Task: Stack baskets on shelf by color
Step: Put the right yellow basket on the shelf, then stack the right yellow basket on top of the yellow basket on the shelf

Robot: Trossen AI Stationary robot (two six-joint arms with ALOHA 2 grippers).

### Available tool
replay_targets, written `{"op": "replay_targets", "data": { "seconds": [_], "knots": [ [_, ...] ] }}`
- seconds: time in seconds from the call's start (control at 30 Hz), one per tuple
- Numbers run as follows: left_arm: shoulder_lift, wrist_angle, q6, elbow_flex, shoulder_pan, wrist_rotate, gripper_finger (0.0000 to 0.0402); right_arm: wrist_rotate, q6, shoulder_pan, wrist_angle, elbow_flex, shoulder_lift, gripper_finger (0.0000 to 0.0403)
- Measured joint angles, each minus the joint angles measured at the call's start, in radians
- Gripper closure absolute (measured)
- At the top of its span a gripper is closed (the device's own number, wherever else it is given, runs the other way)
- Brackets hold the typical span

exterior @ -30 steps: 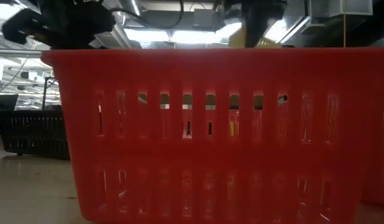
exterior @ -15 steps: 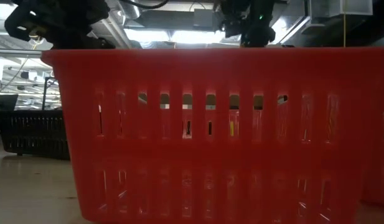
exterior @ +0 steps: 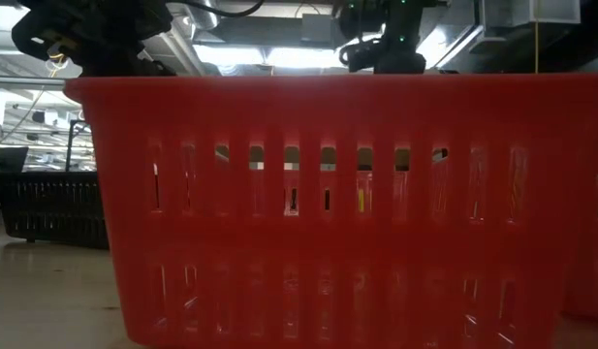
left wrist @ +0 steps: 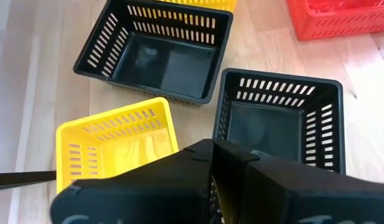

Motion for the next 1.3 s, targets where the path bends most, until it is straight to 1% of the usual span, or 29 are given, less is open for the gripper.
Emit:
{"op": "replay_targets", "data": {
  "seconds": [0.2,0.27,0.4,0.5,0.63,0.8,0.9,0.97,1.0,1.13,1.3],
  "knots": [
    [0.000,0.000,-0.001,0.000,0.000,0.000,0.0401,0.001,0.003,-0.001,0.005,0.000,0.000,0.0344],
    [0.000,0.000,-0.007,0.000,0.000,-0.001,0.0401,-0.015,0.004,0.000,0.018,0.000,0.000,0.0331],
    [0.000,0.000,-0.008,0.001,0.000,0.000,0.0401,-0.022,0.005,-0.001,0.011,0.000,0.000,0.0314],
    [0.000,0.000,-0.008,0.001,0.000,-0.001,0.0401,-0.022,0.005,-0.001,0.009,0.003,0.000,0.0312],
    [0.000,0.000,-0.008,0.001,0.000,0.000,0.0401,-0.017,0.005,-0.001,0.000,0.043,0.000,0.0312],
    [0.000,0.000,-0.025,0.001,0.000,0.000,0.0401,0.004,0.018,-0.001,-0.111,0.100,0.000,0.0312],
    [0.000,0.000,-0.030,0.001,0.000,0.000,0.0401,0.025,0.031,-0.001,-0.162,0.100,0.000,0.0312],
    [0.000,0.000,-0.030,0.001,0.000,0.000,0.0401,0.026,0.031,-0.001,-0.167,0.090,0.000,0.0312],
    [0.000,0.000,-0.030,0.001,0.000,0.000,0.0401,0.033,0.031,-0.001,-0.168,0.083,0.000,0.0312],
    [0.000,0.000,-0.032,0.001,0.000,0.000,0.0401,0.121,0.055,0.000,-0.199,0.078,0.001,0.0312],
    [0.000,0.000,-0.034,0.001,0.000,0.000,0.0401,0.143,0.080,-0.001,-0.239,0.078,0.001,0.0312]
  ]
}}
